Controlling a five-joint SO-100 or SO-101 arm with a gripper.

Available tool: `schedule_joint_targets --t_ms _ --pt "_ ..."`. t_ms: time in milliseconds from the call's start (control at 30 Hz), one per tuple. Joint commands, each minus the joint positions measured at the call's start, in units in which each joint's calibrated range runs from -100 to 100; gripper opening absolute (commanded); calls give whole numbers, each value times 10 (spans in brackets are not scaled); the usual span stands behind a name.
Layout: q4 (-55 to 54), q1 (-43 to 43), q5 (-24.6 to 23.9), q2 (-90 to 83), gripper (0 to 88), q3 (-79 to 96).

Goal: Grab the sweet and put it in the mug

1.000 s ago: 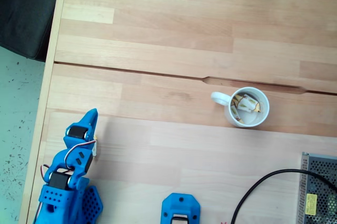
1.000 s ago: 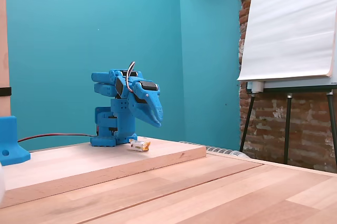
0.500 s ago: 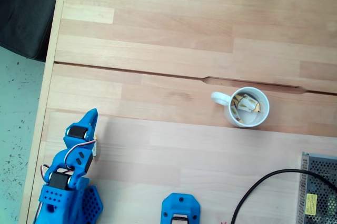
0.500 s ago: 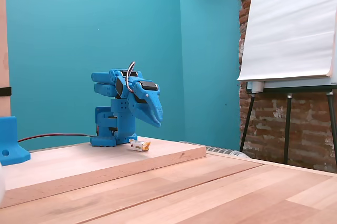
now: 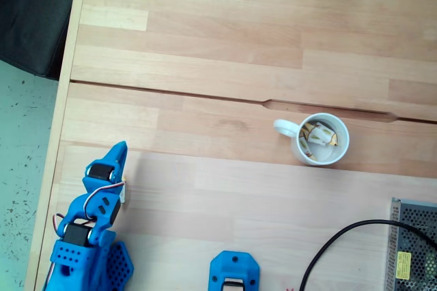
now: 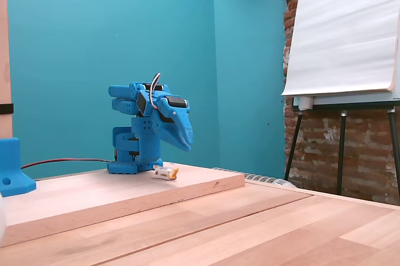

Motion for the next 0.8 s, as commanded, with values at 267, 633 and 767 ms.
schedule_joint_targets --t_ms 267,633,767 --pt "-11 5 2 189 35 -139" --pt "46 -2 10 227 38 -290" --pt "145 -16 69 228 38 -374"
